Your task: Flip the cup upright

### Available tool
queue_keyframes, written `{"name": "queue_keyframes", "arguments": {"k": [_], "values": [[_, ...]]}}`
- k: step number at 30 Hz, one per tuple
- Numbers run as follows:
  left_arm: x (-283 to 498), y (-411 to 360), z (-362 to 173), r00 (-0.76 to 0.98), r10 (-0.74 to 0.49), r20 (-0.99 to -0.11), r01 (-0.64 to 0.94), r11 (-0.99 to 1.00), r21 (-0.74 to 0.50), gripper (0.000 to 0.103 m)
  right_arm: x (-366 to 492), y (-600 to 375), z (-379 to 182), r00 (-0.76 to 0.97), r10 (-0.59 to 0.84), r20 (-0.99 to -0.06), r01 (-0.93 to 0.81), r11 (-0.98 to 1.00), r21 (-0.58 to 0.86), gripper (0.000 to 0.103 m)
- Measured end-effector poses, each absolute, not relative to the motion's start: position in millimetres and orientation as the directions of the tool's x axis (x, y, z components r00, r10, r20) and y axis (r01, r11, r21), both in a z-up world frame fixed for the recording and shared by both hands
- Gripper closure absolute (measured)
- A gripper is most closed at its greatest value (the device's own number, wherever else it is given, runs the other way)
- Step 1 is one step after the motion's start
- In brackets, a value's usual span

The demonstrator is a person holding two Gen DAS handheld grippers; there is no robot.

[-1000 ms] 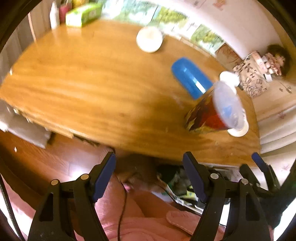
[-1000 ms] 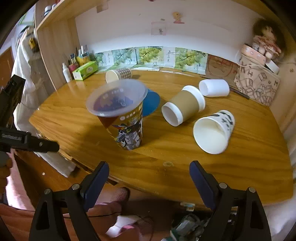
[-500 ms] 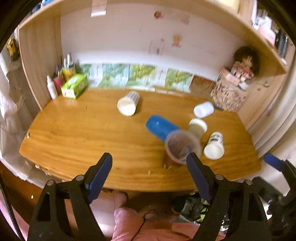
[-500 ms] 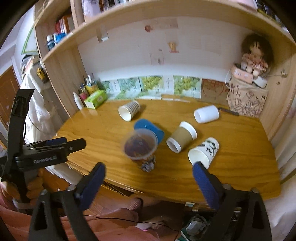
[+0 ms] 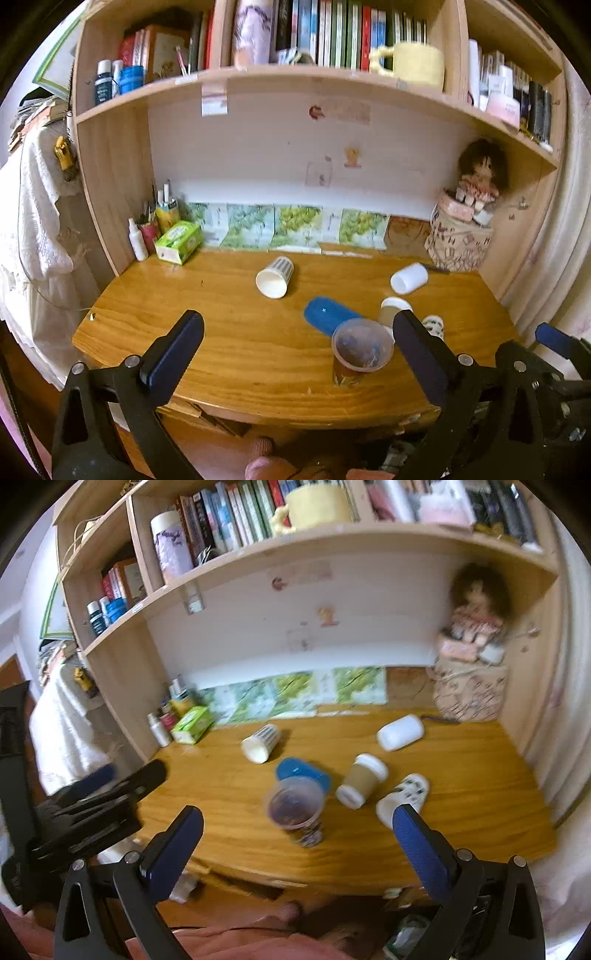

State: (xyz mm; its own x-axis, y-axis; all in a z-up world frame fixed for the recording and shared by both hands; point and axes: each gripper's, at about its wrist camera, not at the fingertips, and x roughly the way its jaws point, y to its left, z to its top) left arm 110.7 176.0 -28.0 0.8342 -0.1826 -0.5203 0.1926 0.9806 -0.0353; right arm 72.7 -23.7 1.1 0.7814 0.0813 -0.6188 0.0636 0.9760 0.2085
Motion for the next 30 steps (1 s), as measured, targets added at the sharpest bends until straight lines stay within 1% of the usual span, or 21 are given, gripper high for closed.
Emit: {"name": "queue_keyframes", "arguments": {"k": [7, 11, 17, 30], "values": [[104, 176, -27, 0.846, -0.178, -0.502, 0.183, 0.982, -0.04, 0.001, 62, -37, 2, 0.827, -0.02, -0.562, 0.169, 0.962, 0.215, 0.0], [101, 176, -28, 0.846, -0.184, -0.501, 0.185, 0.982, -0.048, 0.001, 59, -36, 5, 0.845, -0.035, -0.534, 0.168, 0.965, 0.204, 0.0], [96, 173, -28, 0.857, -0.178, -0.484, 0.185, 0.982, -0.033, 0.001, 60, -32, 3, 0.842, -0.014, -0.539, 0.142, 0.97, 0.197, 0.0], [95, 166, -28, 0.86, -0.168, -0.481, 0.187, 0.982, -0.008, 0.001, 61, -32, 1, 0.834, 0.001, -0.552, 0.131, 0.971, 0.199, 0.0]]}}
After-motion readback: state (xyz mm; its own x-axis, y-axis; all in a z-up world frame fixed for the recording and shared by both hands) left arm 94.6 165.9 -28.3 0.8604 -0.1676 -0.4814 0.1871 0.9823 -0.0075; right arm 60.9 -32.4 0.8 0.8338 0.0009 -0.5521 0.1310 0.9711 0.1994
